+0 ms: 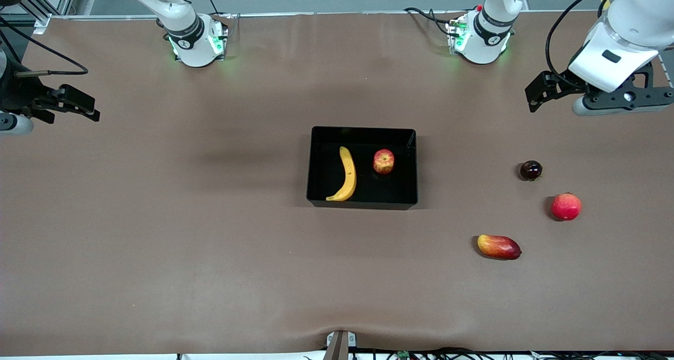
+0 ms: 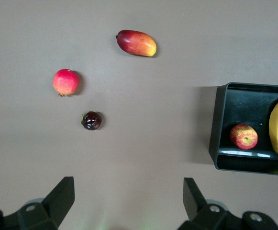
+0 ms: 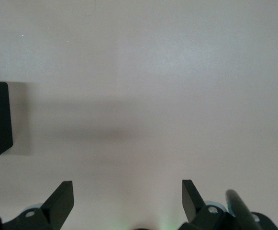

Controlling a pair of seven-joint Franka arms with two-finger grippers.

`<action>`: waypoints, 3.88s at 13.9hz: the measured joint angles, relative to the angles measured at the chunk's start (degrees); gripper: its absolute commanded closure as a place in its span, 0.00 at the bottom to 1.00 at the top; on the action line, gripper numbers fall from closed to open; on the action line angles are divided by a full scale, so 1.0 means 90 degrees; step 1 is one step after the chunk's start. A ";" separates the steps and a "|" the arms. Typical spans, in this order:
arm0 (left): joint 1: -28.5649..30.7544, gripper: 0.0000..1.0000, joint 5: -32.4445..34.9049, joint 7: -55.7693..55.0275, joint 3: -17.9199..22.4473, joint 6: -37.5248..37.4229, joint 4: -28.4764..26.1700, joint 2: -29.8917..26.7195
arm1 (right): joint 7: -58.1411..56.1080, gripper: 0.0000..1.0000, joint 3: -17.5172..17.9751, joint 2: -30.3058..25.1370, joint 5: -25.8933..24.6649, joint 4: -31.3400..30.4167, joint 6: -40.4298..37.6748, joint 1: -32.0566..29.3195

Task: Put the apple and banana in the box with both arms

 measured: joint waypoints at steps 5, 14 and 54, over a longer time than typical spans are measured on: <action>0.0092 0.00 0.0000 0.0013 0.0033 0.0068 0.0000 0.0035 | 0.0000 0.00 0.0003 0.0000 0.0000 0.0000 -0.0001 0.0004; 0.0384 0.00 -0.0349 0.0211 0.0049 0.0077 -0.0008 0.0049 | 0.0000 0.00 0.0003 0.0000 0.0000 -0.0001 -0.0003 0.0005; 0.0426 0.00 -0.0351 0.0213 0.0043 0.0423 -0.0217 0.0041 | 0.0002 0.00 0.0009 0.0000 0.0000 -0.0003 -0.0005 0.0075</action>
